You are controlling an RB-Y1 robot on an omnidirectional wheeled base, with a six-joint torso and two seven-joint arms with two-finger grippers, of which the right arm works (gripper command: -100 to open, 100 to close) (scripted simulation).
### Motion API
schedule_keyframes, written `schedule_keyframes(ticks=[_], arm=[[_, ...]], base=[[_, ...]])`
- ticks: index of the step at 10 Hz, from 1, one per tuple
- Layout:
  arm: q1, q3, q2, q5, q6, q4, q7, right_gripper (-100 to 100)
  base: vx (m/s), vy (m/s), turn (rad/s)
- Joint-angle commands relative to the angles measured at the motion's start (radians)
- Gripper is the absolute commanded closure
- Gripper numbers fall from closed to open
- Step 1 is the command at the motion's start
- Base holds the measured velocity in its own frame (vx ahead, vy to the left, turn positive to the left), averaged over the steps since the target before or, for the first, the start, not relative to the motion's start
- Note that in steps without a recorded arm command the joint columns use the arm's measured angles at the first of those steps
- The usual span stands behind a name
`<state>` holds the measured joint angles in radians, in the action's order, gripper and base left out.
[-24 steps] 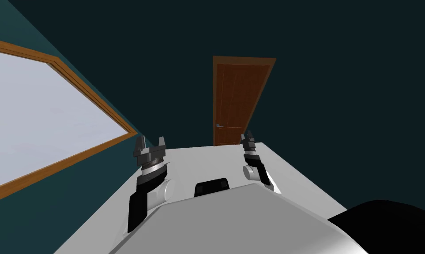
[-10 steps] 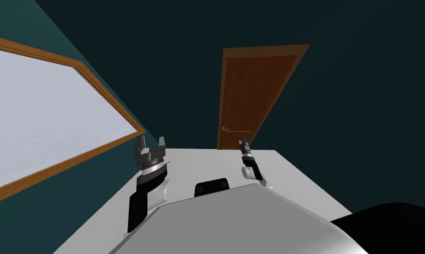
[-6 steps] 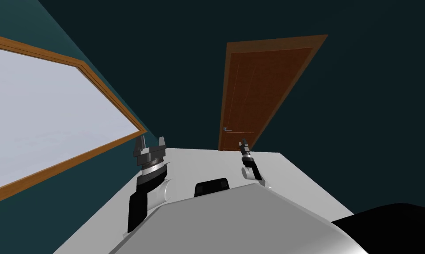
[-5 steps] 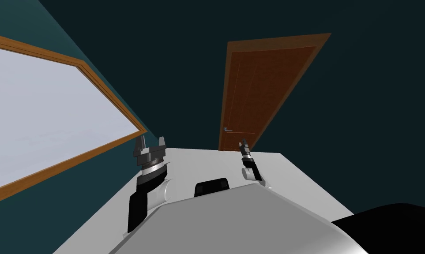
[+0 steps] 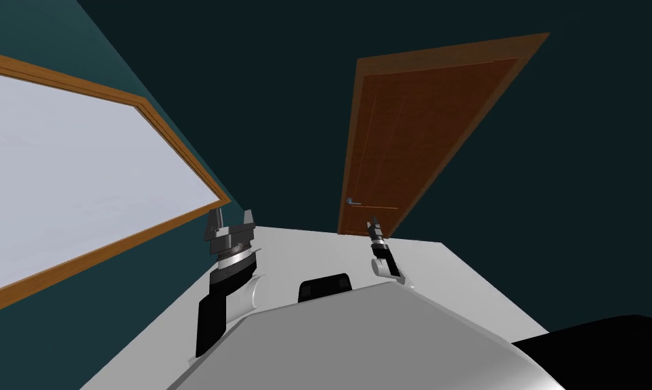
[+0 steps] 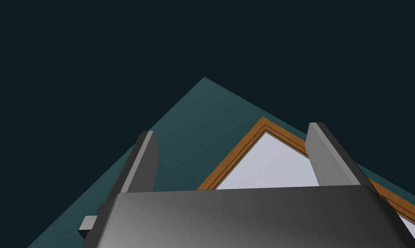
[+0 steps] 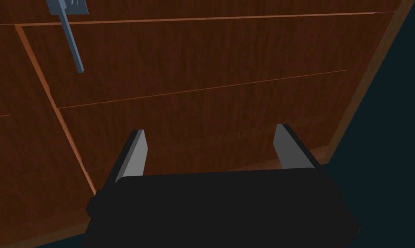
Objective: Pull the door open
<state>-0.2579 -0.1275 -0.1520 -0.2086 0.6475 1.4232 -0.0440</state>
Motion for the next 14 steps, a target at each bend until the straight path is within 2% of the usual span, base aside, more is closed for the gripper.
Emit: schedule_keyframes(ticks=[1,12,13,14], arm=[[0.005,-0.002,-0.003,-0.005,0.014,-0.043,0.006,-100],[0.088,-0.028,-0.038,-0.040,0.083,-0.350,0.046,-100],[0.088,-0.028,-0.038,-0.040,0.083,-0.350,0.046,-100],[0.095,-0.030,-0.040,-0.043,0.089,-0.374,0.049,-100]], base=[[0.097,-0.015,0.081],[0.097,-0.022,0.075],[0.064,-0.011,0.021],[0.046,-0.008,0.039]])
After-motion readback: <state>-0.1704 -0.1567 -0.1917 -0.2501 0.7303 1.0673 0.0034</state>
